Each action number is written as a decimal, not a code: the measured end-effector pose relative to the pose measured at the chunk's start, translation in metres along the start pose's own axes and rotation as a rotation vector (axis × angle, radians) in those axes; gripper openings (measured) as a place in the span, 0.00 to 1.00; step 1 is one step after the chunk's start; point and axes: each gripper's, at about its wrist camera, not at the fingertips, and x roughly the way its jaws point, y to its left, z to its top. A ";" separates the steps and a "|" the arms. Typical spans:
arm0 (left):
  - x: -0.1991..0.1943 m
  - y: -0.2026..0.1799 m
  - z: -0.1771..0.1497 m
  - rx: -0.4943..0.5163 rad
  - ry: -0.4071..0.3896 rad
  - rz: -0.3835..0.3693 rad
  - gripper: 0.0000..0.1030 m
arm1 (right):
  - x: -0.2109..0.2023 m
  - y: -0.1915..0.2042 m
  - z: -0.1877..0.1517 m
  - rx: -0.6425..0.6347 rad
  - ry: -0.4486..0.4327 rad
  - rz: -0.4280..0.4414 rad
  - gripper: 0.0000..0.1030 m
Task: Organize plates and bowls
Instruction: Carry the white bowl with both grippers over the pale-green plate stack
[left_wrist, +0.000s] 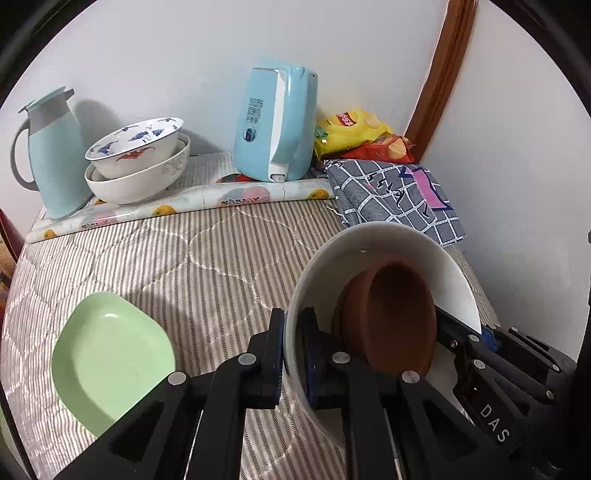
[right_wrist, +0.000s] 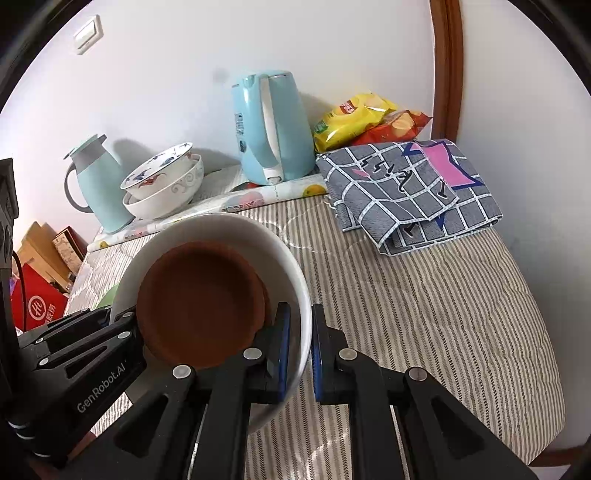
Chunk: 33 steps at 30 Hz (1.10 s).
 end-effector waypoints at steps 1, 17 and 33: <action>-0.001 0.002 0.000 -0.001 -0.001 0.002 0.09 | -0.001 0.001 0.000 -0.001 0.000 0.002 0.10; -0.016 0.039 -0.003 -0.035 -0.023 0.032 0.09 | 0.001 0.038 0.001 -0.027 0.001 0.037 0.10; -0.028 0.069 -0.003 -0.072 -0.037 0.058 0.09 | 0.006 0.071 0.004 -0.069 0.002 0.064 0.10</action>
